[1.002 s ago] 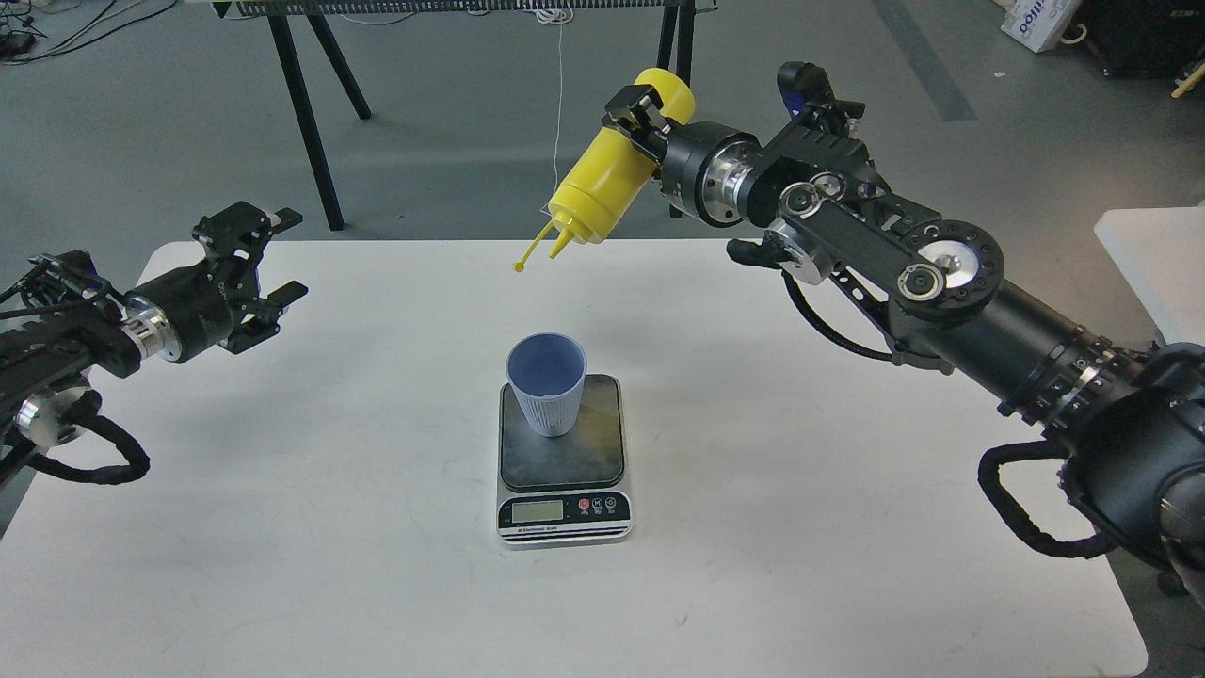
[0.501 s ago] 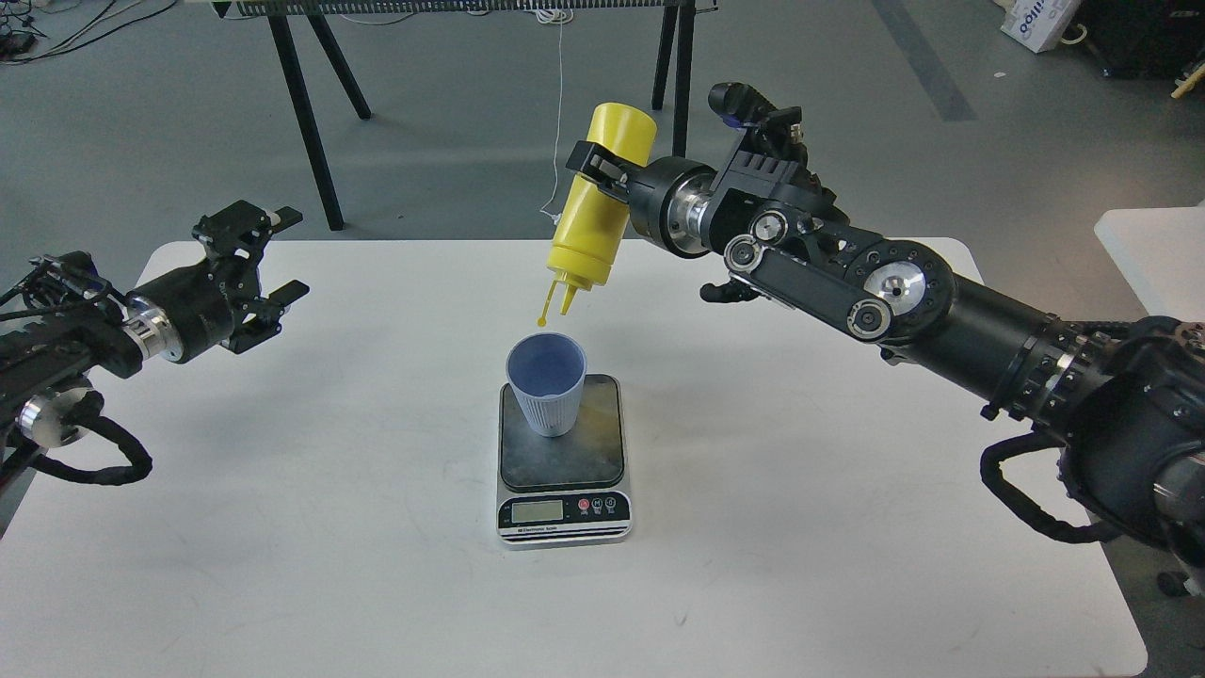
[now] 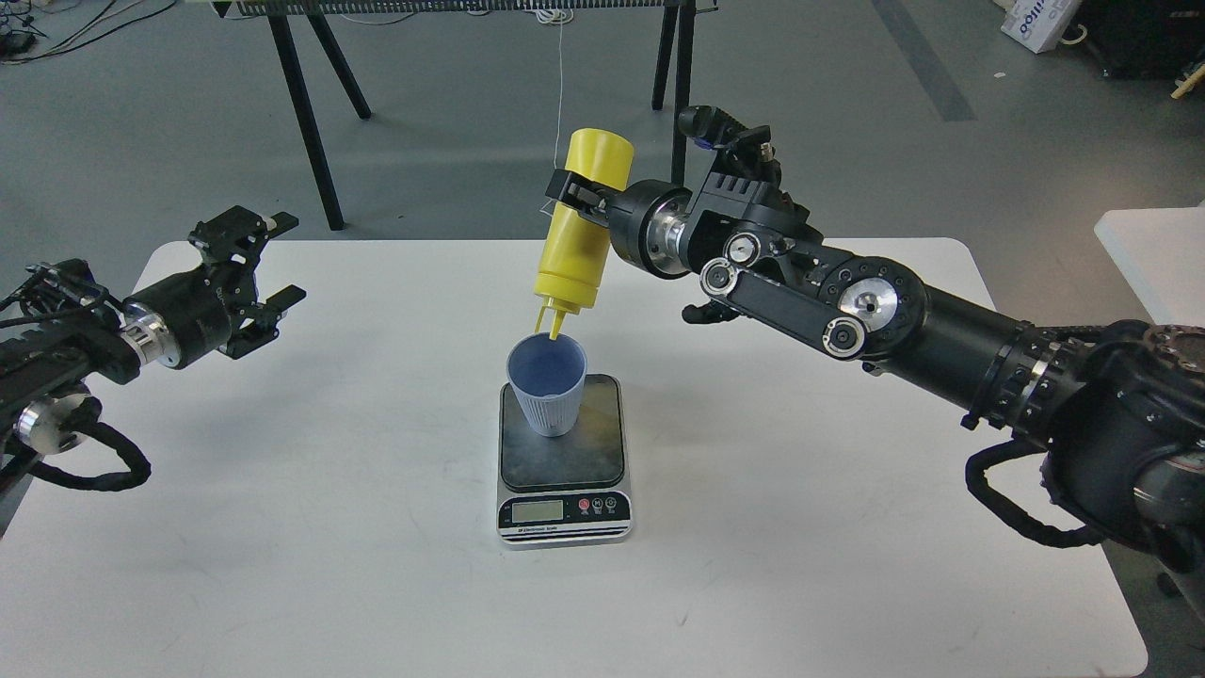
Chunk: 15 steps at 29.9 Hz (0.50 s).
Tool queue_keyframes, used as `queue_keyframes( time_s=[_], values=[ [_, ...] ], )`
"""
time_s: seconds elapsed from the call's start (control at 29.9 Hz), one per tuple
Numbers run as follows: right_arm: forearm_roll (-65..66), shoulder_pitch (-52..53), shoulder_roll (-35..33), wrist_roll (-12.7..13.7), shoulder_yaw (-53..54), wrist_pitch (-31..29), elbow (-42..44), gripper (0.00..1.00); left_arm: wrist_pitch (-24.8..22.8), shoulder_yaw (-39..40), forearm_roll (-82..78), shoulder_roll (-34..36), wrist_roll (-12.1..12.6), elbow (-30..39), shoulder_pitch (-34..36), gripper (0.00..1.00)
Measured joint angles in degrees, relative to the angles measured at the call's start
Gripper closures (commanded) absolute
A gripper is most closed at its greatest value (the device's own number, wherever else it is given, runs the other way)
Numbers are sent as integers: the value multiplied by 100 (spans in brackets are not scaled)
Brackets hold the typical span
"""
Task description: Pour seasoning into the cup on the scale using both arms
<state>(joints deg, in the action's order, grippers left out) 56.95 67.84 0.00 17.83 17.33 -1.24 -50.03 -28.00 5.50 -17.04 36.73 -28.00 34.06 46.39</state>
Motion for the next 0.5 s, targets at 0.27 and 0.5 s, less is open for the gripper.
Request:
queue_keyframes(
  time_s=[0.27, 0.5],
  values=[
    [1, -1, 0, 0, -21, 9, 2, 78, 0, 21, 0, -6, 0, -2, -16, 1],
    [1, 15, 0, 0, 24, 31, 114, 78, 0, 22, 0, -7, 0, 2, -23, 1]
  ],
)
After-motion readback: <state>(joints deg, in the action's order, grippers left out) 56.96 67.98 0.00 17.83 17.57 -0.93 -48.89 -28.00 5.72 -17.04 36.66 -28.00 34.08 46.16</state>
